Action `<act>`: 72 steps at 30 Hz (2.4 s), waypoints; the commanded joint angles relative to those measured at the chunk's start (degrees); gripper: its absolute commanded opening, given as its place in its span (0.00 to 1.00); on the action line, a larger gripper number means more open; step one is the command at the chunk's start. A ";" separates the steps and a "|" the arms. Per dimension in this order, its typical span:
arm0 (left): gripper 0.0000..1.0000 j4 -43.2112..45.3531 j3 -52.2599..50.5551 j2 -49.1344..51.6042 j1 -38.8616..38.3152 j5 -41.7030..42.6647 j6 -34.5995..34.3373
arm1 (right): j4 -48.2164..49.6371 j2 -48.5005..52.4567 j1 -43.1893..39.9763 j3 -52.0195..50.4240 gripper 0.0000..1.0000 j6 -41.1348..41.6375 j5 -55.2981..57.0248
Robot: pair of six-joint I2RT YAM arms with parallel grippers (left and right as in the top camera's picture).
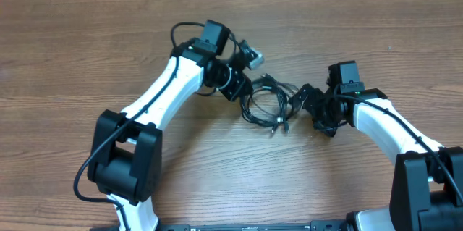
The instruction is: Untangle cables
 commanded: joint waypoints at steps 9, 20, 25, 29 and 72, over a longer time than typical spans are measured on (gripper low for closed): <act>0.04 3.80 -1.75 -1.88 10.64 5.51 -6.88 | 3.80 -0.81 0.02 -0.02 1.00 -13.33 -18.27; 0.04 10.78 -4.96 -1.86 13.25 4.98 -20.20 | 11.69 1.44 3.13 -0.02 1.00 -5.57 -20.37; 0.04 11.41 -5.51 -1.86 13.11 0.02 -26.69 | 17.03 1.44 7.96 -0.02 1.00 -4.87 -19.26; 0.04 13.73 -5.51 -1.86 13.16 -3.37 -29.46 | 17.94 1.51 11.54 -0.02 1.00 3.34 -9.55; 0.04 11.78 -5.66 -1.49 14.80 -18.84 -39.65 | 45.94 17.92 23.30 0.00 0.88 3.63 7.69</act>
